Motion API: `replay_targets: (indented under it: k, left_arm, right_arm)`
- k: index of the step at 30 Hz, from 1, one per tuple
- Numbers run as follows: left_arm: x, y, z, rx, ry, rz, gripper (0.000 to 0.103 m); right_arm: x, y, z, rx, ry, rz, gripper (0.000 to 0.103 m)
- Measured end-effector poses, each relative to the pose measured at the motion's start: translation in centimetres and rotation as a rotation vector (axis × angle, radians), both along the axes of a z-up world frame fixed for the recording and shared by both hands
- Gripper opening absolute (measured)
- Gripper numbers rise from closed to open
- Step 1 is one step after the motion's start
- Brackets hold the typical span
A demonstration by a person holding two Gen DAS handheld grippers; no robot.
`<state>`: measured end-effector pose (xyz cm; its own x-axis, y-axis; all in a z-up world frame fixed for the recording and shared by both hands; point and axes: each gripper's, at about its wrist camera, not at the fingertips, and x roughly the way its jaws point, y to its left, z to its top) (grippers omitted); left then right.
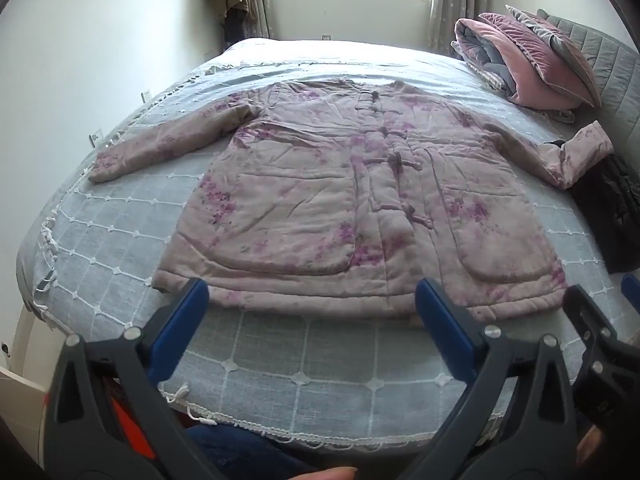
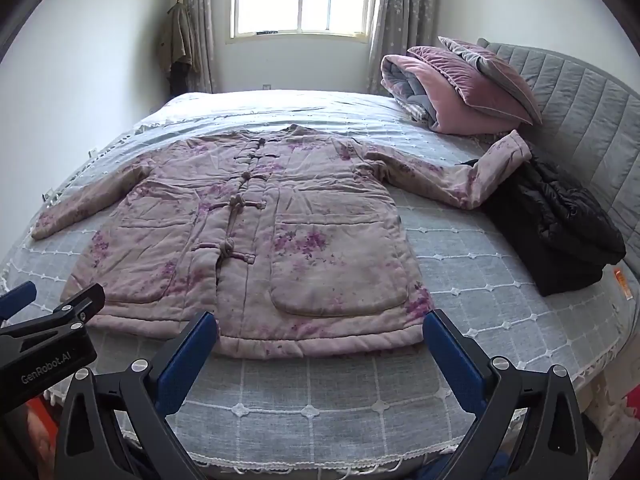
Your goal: Fold large clothes
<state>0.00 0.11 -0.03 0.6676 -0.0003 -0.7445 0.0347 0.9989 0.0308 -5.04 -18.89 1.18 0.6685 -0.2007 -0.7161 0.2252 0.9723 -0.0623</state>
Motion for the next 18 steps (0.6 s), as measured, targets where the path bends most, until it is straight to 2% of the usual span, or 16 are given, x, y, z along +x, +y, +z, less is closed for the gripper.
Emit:
replay_targets:
  k: [6, 13, 18]
  left_arm:
    - [-0.1, 0.4, 0.0, 0.004, -0.009, 0.005, 0.103]
    - [0.6, 2.1, -0.6, 0.000, 0.017, 0.007, 0.103]
    - [0.5, 1.1, -0.8, -0.001, 0.021, -0.011, 0.103]
  right_arm:
    - [0.2, -0.1, -0.1, -0.022, 0.002, -0.021, 0.103]
    - [0.4, 0.0, -0.5, -0.031, 0.010, -0.035, 0.103]
    - [0.6, -0.2, -0.5, -0.022, 0.005, -0.048, 0.103]
